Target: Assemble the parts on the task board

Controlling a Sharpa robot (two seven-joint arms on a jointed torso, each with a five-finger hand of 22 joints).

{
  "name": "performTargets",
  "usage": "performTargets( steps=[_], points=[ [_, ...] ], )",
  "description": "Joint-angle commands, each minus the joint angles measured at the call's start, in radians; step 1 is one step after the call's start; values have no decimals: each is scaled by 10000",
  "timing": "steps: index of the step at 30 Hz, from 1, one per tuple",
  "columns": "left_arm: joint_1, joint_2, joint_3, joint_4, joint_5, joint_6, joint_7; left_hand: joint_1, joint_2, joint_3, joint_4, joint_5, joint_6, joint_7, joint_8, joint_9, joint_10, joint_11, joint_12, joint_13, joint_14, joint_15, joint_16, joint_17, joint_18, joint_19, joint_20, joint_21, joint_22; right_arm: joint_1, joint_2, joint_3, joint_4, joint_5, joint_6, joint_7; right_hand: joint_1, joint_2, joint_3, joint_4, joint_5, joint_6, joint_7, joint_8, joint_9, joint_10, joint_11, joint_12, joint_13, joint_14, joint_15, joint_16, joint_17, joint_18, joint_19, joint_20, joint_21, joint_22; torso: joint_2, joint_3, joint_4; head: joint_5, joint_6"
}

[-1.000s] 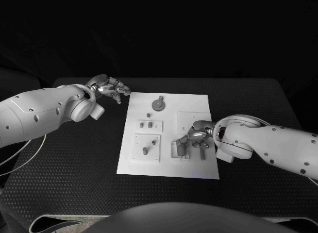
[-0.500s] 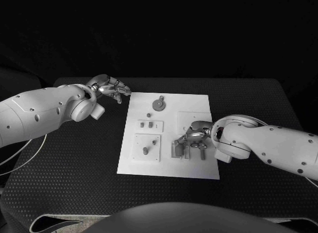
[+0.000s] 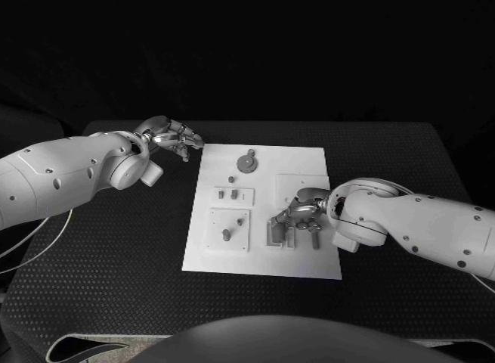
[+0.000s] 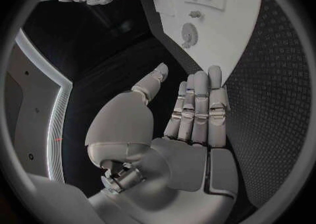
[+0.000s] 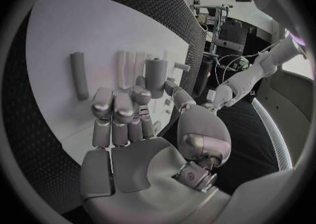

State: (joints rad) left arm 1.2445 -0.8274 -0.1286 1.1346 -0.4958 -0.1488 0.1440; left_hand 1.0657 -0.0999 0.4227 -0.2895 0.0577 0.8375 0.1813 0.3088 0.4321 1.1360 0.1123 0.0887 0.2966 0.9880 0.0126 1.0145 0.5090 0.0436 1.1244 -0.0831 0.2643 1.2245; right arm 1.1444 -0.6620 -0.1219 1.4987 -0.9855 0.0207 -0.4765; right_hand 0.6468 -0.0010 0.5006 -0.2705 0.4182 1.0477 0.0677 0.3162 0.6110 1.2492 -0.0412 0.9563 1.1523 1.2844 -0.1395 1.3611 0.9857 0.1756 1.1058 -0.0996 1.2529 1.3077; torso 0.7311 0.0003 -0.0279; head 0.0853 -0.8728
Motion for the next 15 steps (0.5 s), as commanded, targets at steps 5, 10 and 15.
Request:
performTargets(
  steps=[5, 10, 15],
  points=[
    [8, 2, 4, 18, -13, 122, 50, -43, -35, 48, 38, -58, 26, 42, 46, -14, 73, 21, 18, 16, -32, -58, 1, 15, 296, 10, -82, -68, 12, -11, -17, -14, 68, 12, 442, -110, -133, -51, -5, 119, 48, -33, 54, -43, -3, -86, 25, -53, -17, -51, -33, -69, -41, 862, -60, 25, -50, -7, 0, 5, -9, 23, 2],
    [8, -1, 4, 21, -13, 119, 49, -46, -34, 48, 39, -58, 25, 42, 47, -15, 72, 21, 17, 17, -32, -58, 1, 16, 296, 10, -83, -69, 14, -12, -18, -15, 91, 11, 509, -93, -144, -57, 0, 128, 49, -35, 55, -48, -3, -93, 27, -53, -17, -58, -31, -75, -45, 862, -63, 26, -53, -9, -2, 5, -7, 17, 2],
    [8, 0, 4, 20, -13, 117, 50, -49, -33, 48, 39, -58, 24, 42, 47, -15, 71, 21, 16, 19, -33, -58, 1, 17, 296, 11, -83, -70, 15, -15, -16, -16, 126, 13, 527, -96, -156, -60, 4, 137, 49, -36, 56, -51, -4, -99, 28, -53, -16, -62, -29, -79, -46, 862, -66, 28, -57, -10, -2, 4, -8, 25, 2]
  ],
)
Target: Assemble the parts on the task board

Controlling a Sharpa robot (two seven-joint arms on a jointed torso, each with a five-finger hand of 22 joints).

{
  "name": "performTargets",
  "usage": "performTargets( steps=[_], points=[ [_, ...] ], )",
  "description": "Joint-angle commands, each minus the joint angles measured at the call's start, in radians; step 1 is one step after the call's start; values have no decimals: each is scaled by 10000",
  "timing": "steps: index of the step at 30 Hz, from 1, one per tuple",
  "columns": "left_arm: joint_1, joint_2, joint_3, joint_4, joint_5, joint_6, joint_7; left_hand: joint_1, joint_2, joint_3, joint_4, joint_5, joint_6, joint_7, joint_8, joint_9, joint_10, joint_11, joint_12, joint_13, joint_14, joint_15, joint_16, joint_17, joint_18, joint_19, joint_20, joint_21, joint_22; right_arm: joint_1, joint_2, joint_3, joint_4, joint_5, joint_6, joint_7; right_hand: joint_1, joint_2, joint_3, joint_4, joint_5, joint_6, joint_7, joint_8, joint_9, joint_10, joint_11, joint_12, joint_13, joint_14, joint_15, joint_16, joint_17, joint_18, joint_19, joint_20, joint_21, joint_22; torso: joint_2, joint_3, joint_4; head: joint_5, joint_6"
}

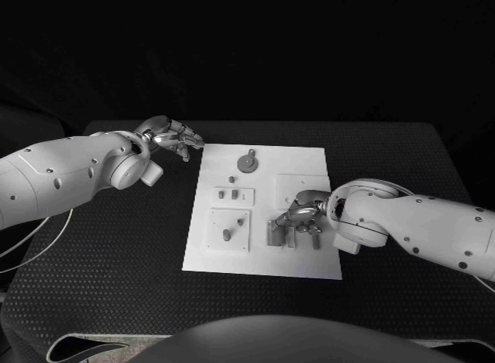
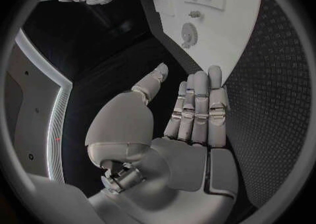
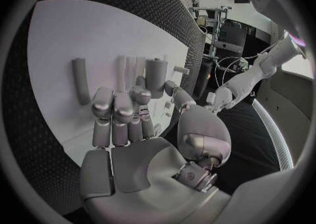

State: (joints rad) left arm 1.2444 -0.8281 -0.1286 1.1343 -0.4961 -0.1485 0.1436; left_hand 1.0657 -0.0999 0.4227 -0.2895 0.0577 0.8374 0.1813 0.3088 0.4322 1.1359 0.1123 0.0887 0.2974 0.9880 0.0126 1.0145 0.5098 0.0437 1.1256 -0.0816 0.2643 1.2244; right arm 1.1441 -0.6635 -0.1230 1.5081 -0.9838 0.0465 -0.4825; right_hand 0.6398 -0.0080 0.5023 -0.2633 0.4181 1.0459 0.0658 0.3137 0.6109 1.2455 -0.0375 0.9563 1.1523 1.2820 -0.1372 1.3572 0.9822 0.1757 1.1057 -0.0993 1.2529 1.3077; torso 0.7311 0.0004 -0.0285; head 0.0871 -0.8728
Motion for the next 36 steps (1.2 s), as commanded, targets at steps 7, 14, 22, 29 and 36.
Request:
performTargets(
  steps=[7, 14, 22, 29, 36],
  points=[
    [9, 6, 4, 23, -10, 117, 56, -50, -32, 49, 38, -58, 23, 43, 46, -18, 70, 21, 15, 13, -33, -59, 0, 11, 294, -2, -98, -72, 19, -17, 2, -5, 20, 0, 205, -59, -101, 3, -11, 75, 50, -18, 76, -28, -2, -67, -8, -52, -16, -46, -51, -46, -16, 861, -69, 27, -60, -11, -2, 0, -3, 3, 2],
    [9, 5, 4, 20, -10, 117, 57, -53, -30, 49, 38, -58, 21, 43, 46, -19, 69, 21, 14, 15, -33, -59, 0, 12, 294, -2, -99, -73, 21, -18, 13, -5, -16, -1, 273, -53, -216, -147, -19, 139, 48, -53, 90, -64, -10, -117, 6, -58, -16, -90, -40, -83, -35, 861, -95, 40, -82, -16, -2, 2, 1, 0, 2],
    [9, 2, 4, 20, -10, 86, 58, -57, -33, 49, 37, -58, 18, 44, 45, -21, 65, 22, 12, 17, -34, -58, 0, 14, 293, -2, -99, -76, 24, -18, 34, -5, -61, -2, 314, -66, -499, -671, 17, 321, 48, -255, 158, -208, -43, -279, 68, -89, -23, -197, 10, -179, -14, 861, -168, 52, -177, -53, -2, -4, -3, -3, 2],
    [9, -2, 4, 19, -10, 73, 61, -52, -38, 52, 31, -58, 1, 49, 37, -26, 59, 23, 8, 20, -36, -58, -1, 15, 294, -4, -100, -80, 27, -18, 35, -5, -63, -2, 288, -54, -637, -916, 90, 436, 47, -445, 220, -321, -68, -410, 126, -98, -17, -270, 61, -233, 5, 861, -212, 52, -241, -78, -3, -1, -1, -2, 2],
    [9, 1, 4, 20, -10, 83, 60, -51, -39, 54, 30, -58, -9, 53, 32, -30, 57, 23, 6, 22, -36, -58, -2, 17, 294, -3, -100, -82, 30, -18, 40, -5, -54, -2, 231, 2, -632, -986, 137, 455, 46, -500, 241, -350, -69, -451, 147, -91, -11, -291, 80, -246, 17, 861, -222, 49, -257, -84, -4, 0, -1, 1, 2]
  ],
)
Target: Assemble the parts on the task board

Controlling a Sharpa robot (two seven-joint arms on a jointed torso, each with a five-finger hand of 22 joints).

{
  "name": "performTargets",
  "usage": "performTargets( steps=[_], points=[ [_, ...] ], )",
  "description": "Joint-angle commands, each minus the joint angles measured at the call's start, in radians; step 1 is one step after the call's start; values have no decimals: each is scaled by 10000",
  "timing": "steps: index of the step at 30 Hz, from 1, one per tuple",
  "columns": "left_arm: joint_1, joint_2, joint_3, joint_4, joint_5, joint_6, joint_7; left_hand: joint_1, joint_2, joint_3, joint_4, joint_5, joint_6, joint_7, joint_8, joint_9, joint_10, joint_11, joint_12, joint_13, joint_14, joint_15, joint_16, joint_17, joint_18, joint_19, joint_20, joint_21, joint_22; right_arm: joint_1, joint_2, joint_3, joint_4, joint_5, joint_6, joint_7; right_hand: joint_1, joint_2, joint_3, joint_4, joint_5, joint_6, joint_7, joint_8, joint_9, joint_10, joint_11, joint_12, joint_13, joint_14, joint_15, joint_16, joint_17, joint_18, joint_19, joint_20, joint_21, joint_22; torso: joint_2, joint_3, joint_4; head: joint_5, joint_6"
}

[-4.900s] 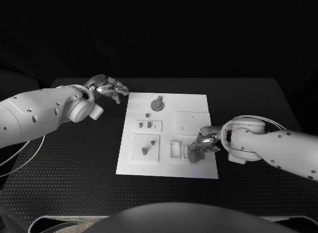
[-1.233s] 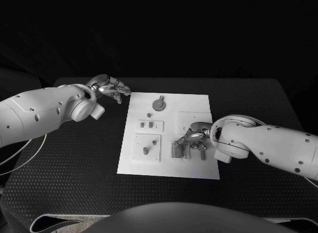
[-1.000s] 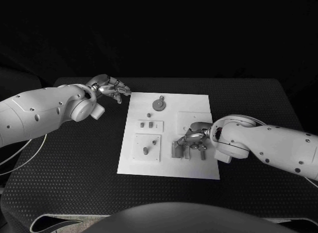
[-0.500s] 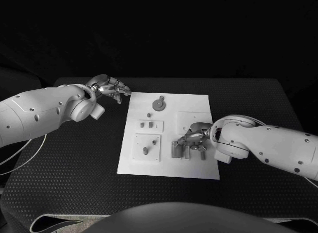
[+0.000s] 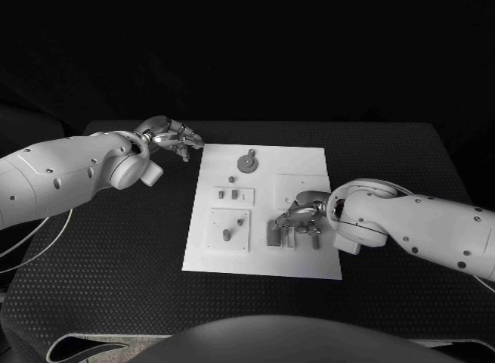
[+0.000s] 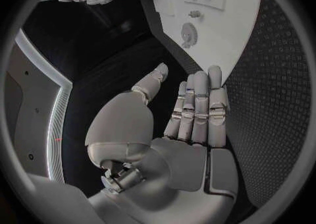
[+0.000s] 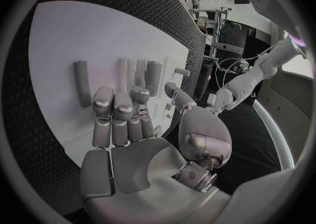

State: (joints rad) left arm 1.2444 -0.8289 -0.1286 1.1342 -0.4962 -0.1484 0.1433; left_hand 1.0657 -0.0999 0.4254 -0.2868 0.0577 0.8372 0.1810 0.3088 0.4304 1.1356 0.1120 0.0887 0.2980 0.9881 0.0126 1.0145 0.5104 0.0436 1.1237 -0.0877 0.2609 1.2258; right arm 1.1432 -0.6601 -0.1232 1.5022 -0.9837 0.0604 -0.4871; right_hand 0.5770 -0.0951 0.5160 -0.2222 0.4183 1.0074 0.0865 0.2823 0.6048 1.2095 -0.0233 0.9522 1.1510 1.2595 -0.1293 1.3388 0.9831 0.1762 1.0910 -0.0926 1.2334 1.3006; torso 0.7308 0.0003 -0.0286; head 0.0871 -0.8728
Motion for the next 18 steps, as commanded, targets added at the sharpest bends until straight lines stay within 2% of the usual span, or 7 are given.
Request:
performTargets(
  steps=[1, 9, 14, 16, 18],
  points=[
    [9, 7, 4, 22, -9, 87, 63, -51, -39, 27, 3, -58, -7, 56, 32, -12, 60, 26, 7, 17, -36, -58, -1, 11, 295, 15, -40, -49, 17, -10, 4, -4, 9, -3, 74, 59, -2, -117, 3, 45, 44, -118, 36, -37, -8, -94, 6, -50, 2, -67, 2, -63, 10, 855, -76, -18, -63, -12, 0, 0, 0, 0, 2],
    [9, 4, 4, 19, -9, 93, 63, -49, -36, 30, 3, -58, -8, 58, 33, -13, 61, 26, 7, 21, -35, -58, -1, 13, 295, 17, -40, -51, 21, -11, -214, -4, 135, -298, -289, 375, 38, -72, 50, 43, 41, -120, 43, -35, 3, -111, 14, -35, 7, -73, 13, -66, 21, 856, -76, -21, -68, -14, -1, 4, 7, -5, 2],
    [9, 1, 4, 4, -9, 83, 67, -49, -33, 32, 4, -58, -7, 58, 34, -13, 62, 26, 7, 23, -34, -58, -1, 15, 295, 18, -40, -52, 22, -11, -611, 1, 419, -370, -428, 640, 110, -13, 79, -11, 35, -89, 36, -13, 25, -100, 7, -7, 11, -58, 7, -62, 33, 856, -58, -28, -57, -11, 3, 11, 5, 12, 2],
    [9, -8, 4, 2, -9, 77, 68, -49, -32, 32, 4, -57, -7, 58, 35, -13, 62, 26, 7, 24, -33, -58, 0, 15, 295, 19, -40, -52, 23, -8, -849, 23, 598, -394, -468, 632, 157, 37, 90, -51, 32, -79, 32, -6, 35, -88, 3, 9, 11, -45, 4, -60, 38, 856, -45, -32, -51, -10, 1, 15, -4, 12, 2],
    [9, -14, 4, 4, -9, 73, 69, -50, -32, 33, 4, -58, -6, 58, 35, -13, 63, 25, 8, 24, -33, -58, 0, 15, 295, 19, -40, -52, 24, -1, -1096, 100, 782, -390, -526, 607, 251, 104, 105, -141, 29, -77, 28, -1, 46, -65, -1, 32, 12, -19, -1, -52, 45, 856, -23, -40, -34, -5, -1, 12, -14, 16, 2]
  ],
)
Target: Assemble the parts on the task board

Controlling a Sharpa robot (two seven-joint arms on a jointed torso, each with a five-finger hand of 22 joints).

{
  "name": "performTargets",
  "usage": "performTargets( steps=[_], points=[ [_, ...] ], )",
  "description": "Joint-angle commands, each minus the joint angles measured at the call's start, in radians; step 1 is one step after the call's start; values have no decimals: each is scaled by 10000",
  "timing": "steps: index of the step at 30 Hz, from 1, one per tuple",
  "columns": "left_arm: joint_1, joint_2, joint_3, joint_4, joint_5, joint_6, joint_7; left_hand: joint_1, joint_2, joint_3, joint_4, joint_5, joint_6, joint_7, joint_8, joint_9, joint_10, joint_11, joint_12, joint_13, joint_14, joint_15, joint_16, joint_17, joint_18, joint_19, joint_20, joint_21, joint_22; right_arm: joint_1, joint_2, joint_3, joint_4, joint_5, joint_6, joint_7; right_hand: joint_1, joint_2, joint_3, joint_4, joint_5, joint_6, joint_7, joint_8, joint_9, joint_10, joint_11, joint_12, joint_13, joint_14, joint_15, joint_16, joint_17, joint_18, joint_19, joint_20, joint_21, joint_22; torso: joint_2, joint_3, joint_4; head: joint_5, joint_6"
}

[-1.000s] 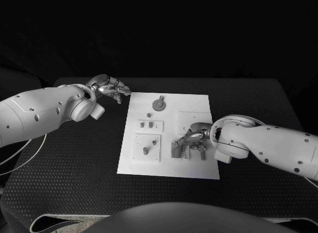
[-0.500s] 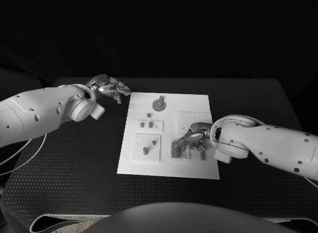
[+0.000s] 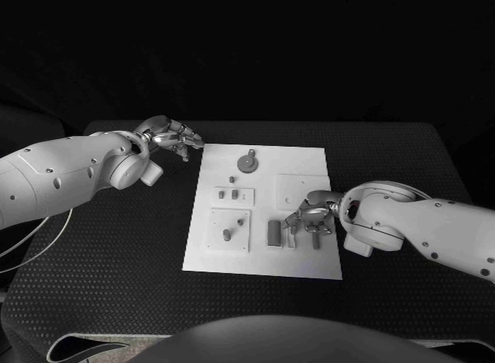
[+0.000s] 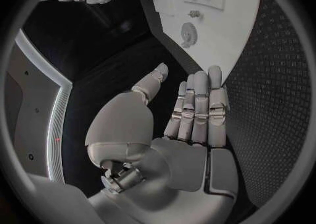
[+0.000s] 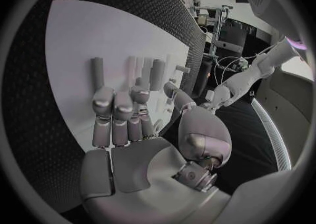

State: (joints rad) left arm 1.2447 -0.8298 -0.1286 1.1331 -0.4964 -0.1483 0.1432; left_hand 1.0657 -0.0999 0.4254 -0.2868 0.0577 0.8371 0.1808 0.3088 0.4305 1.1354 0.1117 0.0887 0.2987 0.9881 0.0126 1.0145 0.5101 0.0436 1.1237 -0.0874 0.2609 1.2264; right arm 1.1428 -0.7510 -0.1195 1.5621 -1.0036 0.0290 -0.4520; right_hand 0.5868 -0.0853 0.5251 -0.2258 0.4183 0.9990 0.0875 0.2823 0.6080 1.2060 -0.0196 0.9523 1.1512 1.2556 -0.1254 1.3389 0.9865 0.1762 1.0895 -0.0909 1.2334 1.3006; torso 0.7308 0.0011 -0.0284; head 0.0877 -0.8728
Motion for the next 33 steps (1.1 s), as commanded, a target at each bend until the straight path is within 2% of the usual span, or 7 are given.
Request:
performTargets(
  steps=[1, 3, 7, 11, 17, 22, 33],
  points=[
    [6, -8, 5, 18, -7, 68, 70, -50, -32, 32, 4, -58, -5, 59, 36, -15, 65, 28, 8, 18, -33, -58, 0, 18, 295, 19, -43, -52, 17, 15, -312, 126, 269, -183, -184, 232, 229, 68, 19, -179, 26, 17, 13, 7, 24, -12, -39, 47, 8, 38, -40, -50, 14, 856, 8, -61, -21, 0, -2, 6, -22, 12, 2],
    [6, -14, 5, 24, -7, 69, 69, -50, -33, 32, 4, -58, -3, 59, 37, -14, 66, 27, 8, 19, -32, -59, 0, 18, 295, 20, -44, -53, 18, 73, -497, 186, 391, -175, -101, 161, 321, 120, 31, -256, 25, 36, 10, 20, 36, 6, -44, 60, 6, 57, -42, -47, 17, 856, 21, -66, -10, 4, -2, 3, -23, 0, 2],
    [6, -23, 5, 32, -7, 65, 70, -50, -34, 33, 3, -58, -1, 58, 39, -14, 68, 27, 9, 20, -31, -59, 1, 19, 295, 20, -44, -53, 19, 252, -890, 192, 576, -176, 3, -14, 390, 199, 10, -332, 23, 68, 5, 38, 53, 37, -48, 76, -6, 85, -42, -48, 20, 856, 36, -59, 3, 9, -1, 10, -27, -74, 2],
    [6, -26, 5, 40, -7, 64, 67, -50, -35, 33, 3, -58, 2, 57, 41, -14, 69, 26, 10, 22, -31, -59, 1, 20, 295, 21, -44, -54, 21, 261, -1154, 187, 553, -191, 138, -191, 366, 245, -19, -327, 22, 70, 6, 37, 56, 48, -47, 76, -16, 95, -40, -52, 20, 856, 39, -50, 5, 10, 0, 8, -24, -99, 2],
    [6, -24, 4, 40, -7, 74, 66, -49, -37, 34, 2, -58, 8, 55, 45, -13, 71, 26, 10, 25, -31, -60, 0, 21, 295, 22, -44, -55, 23, 258, -1446, 147, 450, -1000, 931, -532, 411, 307, -43, -403, 26, 130, -4, 67, 76, 67, -53, 77, -36, 110, -38, -58, 22, 856, 31, -36, 12, 18, 3, 24, -16, -133, 2],
    [6, -24, 4, 39, -7, 86, 66, -53, -35, 33, 5, -58, 11, 55, 48, -13, 73, 26, 11, 28, -31, -60, 0, 22, 294, 23, -44, -57, 25, 250, -1412, 50, 259, -1292, 1420, -845, 367, 384, -113, -420, 27, 273, -42, 139, 115, 148, -85, 106, -58, 163, -58, -25, 41, 856, 45, -10, 50, 42, 2, 12, -28, -139, 2],
    [5, -4, 3, 17, -7, 142, 47, -74, -29, 29, 15, -59, 20, 52, 54, -12, 76, 26, 12, 33, -31, -60, 0, 25, 291, 25, -42, -59, 29, 125, -1005, -20, 39, -1707, 1358, -914, 206, 370, -180, -331, 34, 330, -67, 158, 135, 191, -110, 113, -88, 192, -82, -12, 55, 856, 56, 10, 73, 56, 4, 5, 1, -190, 2]
  ],
)
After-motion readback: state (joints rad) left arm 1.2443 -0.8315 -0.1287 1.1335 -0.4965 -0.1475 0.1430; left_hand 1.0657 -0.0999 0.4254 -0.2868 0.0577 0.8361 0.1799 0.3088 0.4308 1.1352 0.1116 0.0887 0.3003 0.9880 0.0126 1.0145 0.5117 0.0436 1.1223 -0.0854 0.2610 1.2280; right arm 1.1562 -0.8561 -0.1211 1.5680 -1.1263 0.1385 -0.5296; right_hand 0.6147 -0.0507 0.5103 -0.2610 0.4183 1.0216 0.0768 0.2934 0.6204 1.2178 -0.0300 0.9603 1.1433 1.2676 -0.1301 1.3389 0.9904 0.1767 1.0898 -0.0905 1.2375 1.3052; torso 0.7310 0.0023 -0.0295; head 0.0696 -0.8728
